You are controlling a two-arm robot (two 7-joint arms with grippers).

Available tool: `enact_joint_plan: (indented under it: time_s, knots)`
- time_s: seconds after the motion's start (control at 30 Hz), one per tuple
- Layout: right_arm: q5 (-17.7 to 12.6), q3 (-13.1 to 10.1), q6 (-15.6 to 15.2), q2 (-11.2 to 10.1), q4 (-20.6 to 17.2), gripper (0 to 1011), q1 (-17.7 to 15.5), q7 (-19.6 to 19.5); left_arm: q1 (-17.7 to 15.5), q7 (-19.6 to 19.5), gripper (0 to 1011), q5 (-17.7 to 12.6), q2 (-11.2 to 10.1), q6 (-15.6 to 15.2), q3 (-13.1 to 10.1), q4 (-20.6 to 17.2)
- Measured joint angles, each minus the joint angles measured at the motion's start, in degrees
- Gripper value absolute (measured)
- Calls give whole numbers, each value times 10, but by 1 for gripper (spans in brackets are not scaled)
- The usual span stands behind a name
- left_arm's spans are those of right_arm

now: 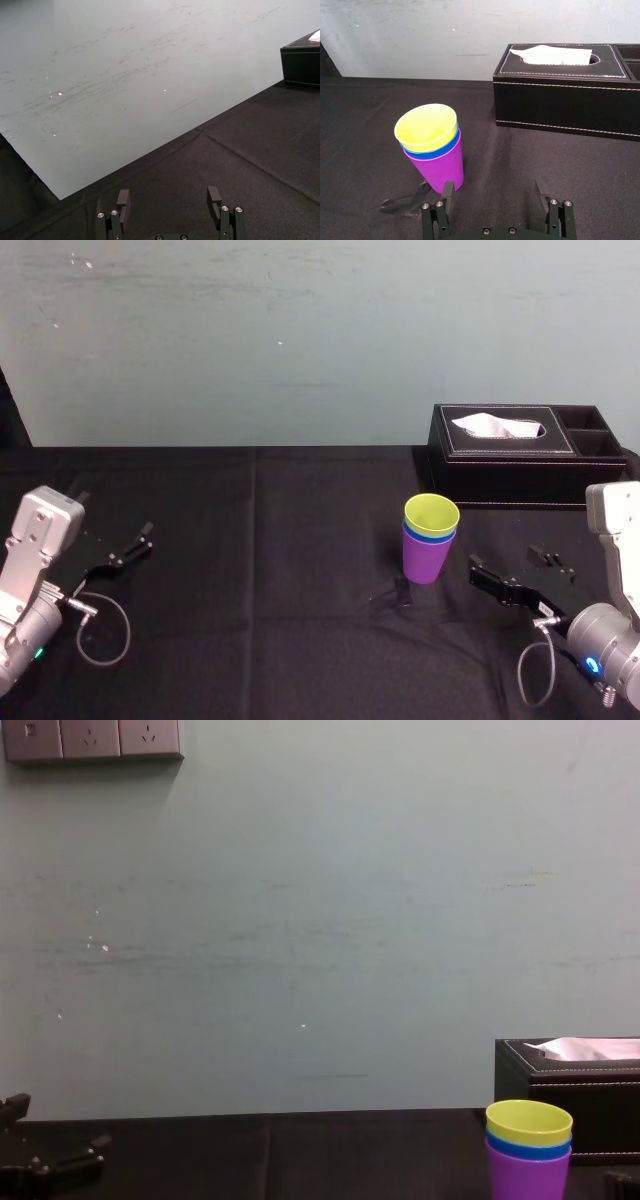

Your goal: Stack the three plastic cups sequentially using one hand.

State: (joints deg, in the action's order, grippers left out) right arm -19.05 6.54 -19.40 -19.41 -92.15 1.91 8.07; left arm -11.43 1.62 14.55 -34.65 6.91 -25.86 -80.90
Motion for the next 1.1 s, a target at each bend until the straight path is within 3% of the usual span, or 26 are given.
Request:
enact_joint_plan:
  time_s: [1.1]
  knots:
    - [0,0,0,0,0,1003,0,0,0,0,1000,0,0,0,0,0]
